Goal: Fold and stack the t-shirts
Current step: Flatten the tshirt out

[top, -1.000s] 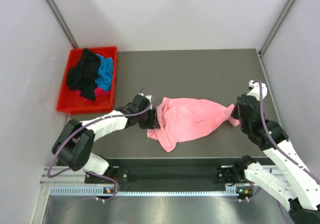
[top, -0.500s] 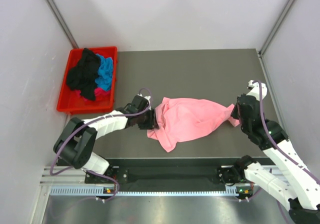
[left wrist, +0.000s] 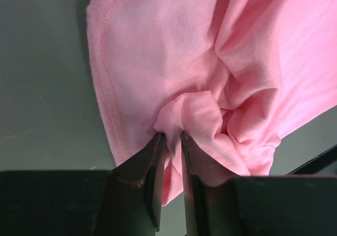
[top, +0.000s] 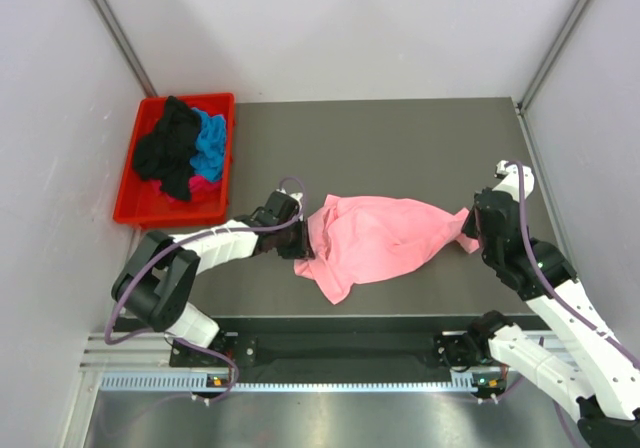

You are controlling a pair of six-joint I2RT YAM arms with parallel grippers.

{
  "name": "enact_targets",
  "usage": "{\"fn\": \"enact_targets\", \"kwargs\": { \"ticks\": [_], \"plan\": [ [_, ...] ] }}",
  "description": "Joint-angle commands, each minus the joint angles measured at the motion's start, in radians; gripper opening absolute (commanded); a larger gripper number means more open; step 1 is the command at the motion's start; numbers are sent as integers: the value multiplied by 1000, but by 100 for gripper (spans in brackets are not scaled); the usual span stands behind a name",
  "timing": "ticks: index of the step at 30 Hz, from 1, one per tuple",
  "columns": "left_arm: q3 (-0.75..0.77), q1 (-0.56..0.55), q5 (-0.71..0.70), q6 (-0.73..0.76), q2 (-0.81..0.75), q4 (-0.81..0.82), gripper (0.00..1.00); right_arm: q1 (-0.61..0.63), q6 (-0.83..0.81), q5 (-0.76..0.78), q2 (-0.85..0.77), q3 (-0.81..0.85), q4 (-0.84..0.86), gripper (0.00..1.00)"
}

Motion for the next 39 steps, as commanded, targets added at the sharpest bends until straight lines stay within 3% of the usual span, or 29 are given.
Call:
{"fn": "enact_targets", "kwargs": {
  "ticks": [1,6,8,9,10,12,16,28,29,32,39],
  "plan": [
    [35,1,-19,11,-9,-3,23,-9,-15,1,-10,7,23,0],
    [44,2,-30,-7,-35,-26,5,-9,-11,-7,-7,-9,30,0],
    [47,1,-31,-12,-48,-33,17,-9,-9,-10,-6,-10,30,0],
    [49,1,-31,-17,-52,-34,30,-9,-8,-10,-7,-10,30,0],
    [46,1,-33,-17,-61,-36,31,-9,-9,-10,-6,-10,28,0],
    [49,1,-34,-15,-68,-36,26,-9,-8,-10,-9,-13,28,0],
    [53,1,-25,-17,-60,-31,0,-9,-5,-15,-12,-15,27,0],
    [58,1,-57,-34,-62,-26,0,-11,3,-18,-9,-36,36,0],
    [57,1,-56,-32,-55,-26,9,-9,5,-21,-9,-38,36,0],
    [44,1,-31,-30,-32,-1,20,-9,6,-24,-7,-35,39,0],
    [40,-1,-24,-29,-22,27,26,-9,3,-24,-6,-35,40,0]
  ]
}}
